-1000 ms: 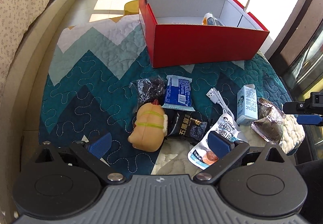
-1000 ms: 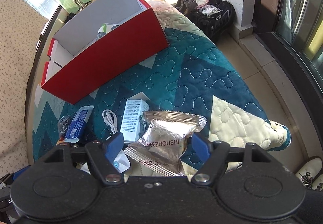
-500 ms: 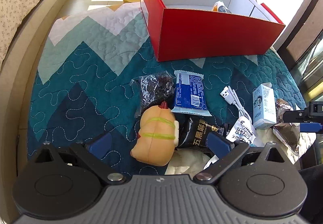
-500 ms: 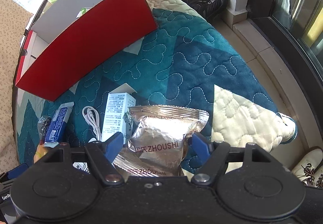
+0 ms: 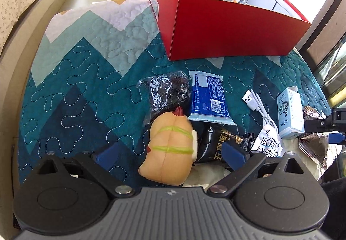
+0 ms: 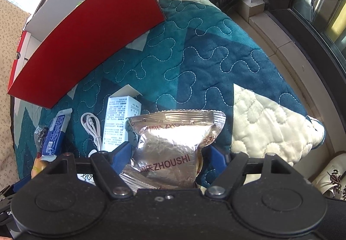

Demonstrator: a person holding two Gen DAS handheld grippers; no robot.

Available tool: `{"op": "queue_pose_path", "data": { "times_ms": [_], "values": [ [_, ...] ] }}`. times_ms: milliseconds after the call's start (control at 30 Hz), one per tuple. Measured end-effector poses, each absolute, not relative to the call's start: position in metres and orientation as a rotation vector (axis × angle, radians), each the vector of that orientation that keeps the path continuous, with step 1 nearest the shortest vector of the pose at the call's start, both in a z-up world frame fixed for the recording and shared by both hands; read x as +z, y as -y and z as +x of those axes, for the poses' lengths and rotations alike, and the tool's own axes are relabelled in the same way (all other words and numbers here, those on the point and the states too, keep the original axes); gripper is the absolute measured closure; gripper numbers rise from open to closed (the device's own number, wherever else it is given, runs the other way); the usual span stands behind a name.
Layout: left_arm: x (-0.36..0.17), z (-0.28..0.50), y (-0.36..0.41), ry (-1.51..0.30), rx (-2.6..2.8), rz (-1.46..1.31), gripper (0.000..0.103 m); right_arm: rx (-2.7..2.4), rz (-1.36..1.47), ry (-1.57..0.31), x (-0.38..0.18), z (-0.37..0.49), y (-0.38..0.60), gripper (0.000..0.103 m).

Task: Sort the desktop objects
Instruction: 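Grasp the silver ZHOUSHI foil bag with the right tool while the left tool grasps the yellow squishy toy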

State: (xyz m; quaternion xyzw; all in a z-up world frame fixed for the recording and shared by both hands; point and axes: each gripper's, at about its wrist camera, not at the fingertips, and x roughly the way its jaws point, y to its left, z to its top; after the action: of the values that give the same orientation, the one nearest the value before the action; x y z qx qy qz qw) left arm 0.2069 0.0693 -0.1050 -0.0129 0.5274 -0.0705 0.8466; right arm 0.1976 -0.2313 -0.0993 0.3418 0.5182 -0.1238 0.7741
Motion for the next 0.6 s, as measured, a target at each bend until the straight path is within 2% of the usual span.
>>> {"op": "queue_pose_path", "data": {
  "times_ms": [100, 200, 267, 400, 567, 600],
  "values": [
    [-0.1052, 0.2086, -0.0694, -1.104, -0.157, -0.034, 0.007, -0.261, 0.720, -1.122, -0.0995, 0.1970, 0.2293, 0.027],
    [-0.1047, 0.2093, -0.0701, -1.098, -0.165, -0.046, 0.014, -0.264, 0.725, -1.123, -0.0986, 0.1963, 0.2302, 0.027],
    [-0.1050, 0.2095, -0.0709, -1.096, -0.170, -0.052, 0.022, -0.264, 0.739, -1.125, -0.0992, 0.1955, 0.2323, 0.027],
    [-0.1048, 0.2092, -0.0738, -1.092, -0.176, -0.077, 0.032, -0.261, 0.736, -1.131, -0.0990, 0.1952, 0.2325, 0.027],
    [-0.1038, 0.2082, -0.0751, -1.093, -0.177, -0.088, 0.055, -0.255, 0.709, -1.140, -0.0981, 0.1951, 0.2281, 0.027],
    [-0.1035, 0.2074, -0.0758, -1.093, -0.175, -0.085, 0.056, -0.253, 0.707, -1.143, -0.0978, 0.1955, 0.2276, 0.028]
  ]
}}
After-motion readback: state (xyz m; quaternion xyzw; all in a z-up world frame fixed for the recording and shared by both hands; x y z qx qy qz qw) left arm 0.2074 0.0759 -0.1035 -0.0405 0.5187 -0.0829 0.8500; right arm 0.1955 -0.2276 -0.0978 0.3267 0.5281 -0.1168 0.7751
